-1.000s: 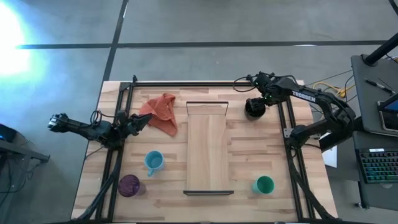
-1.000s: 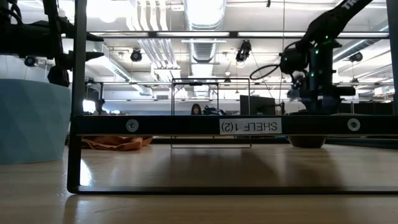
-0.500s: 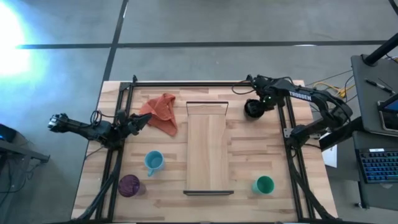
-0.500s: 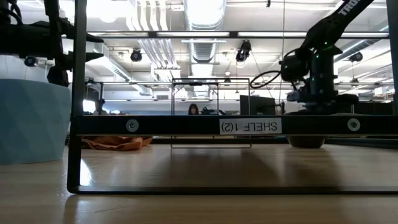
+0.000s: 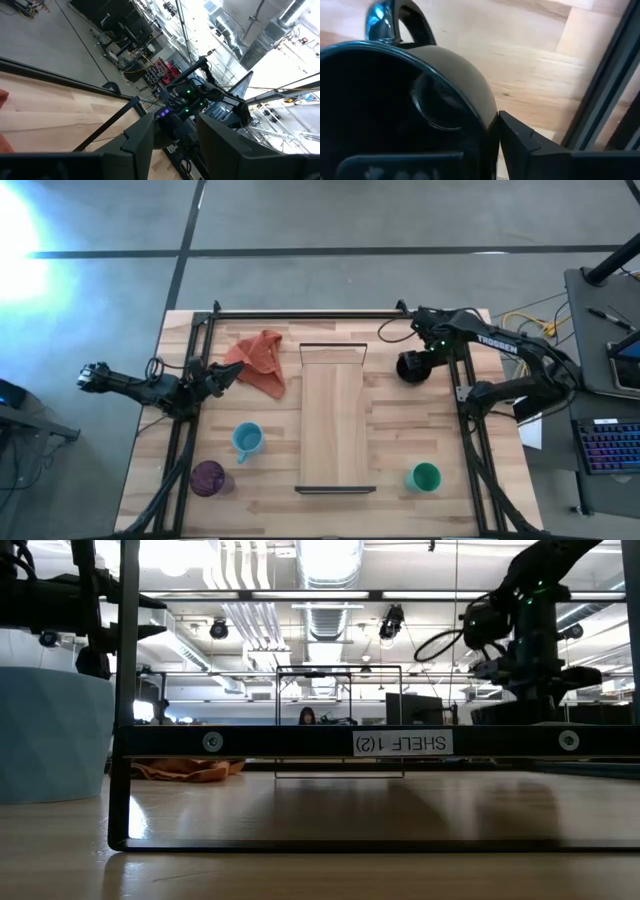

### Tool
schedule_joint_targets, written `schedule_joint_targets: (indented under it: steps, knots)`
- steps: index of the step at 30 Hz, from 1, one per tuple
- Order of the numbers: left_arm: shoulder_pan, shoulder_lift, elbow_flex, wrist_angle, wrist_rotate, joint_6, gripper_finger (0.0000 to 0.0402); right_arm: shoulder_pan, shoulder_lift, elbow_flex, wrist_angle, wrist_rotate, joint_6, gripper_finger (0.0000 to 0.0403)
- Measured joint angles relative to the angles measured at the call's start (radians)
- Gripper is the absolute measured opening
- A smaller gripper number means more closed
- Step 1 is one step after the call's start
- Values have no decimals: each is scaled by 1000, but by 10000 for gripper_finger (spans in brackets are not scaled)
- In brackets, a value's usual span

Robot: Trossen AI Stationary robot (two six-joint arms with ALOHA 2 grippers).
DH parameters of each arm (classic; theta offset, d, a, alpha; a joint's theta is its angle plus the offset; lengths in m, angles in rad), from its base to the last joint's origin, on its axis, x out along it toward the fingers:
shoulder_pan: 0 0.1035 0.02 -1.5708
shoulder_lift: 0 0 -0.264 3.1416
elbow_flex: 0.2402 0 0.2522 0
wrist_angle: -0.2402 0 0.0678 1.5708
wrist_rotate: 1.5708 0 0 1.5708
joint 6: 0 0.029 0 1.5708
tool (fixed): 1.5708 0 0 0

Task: Stack small to large cups/mugs on shelf
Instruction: Put the black mug on the shelf

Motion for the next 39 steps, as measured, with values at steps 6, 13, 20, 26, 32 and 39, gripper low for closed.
schedule_joint_targets:
  steps: [6,13,20,26,32,39]
  knots:
    - [0,0,0,-5,0,0,135,4,-25,-5,-41,-11,0,20]
    - [0,0,0,-4,1,-1,135,110,-33,-9,-49,-101,15,20]
    - [0,2,0,-24,-1,-28,134,401,-66,60,-48,-167,59,20]
    - [0,2,0,-42,-43,-28,134,590,-22,179,-15,-82,55,20]
    - [0,2,0,-49,-48,-28,134,595,180,383,27,-22,-88,20]
    - [0,2,1,-59,-48,-27,134,598,498,717,-87,-37,-364,21]
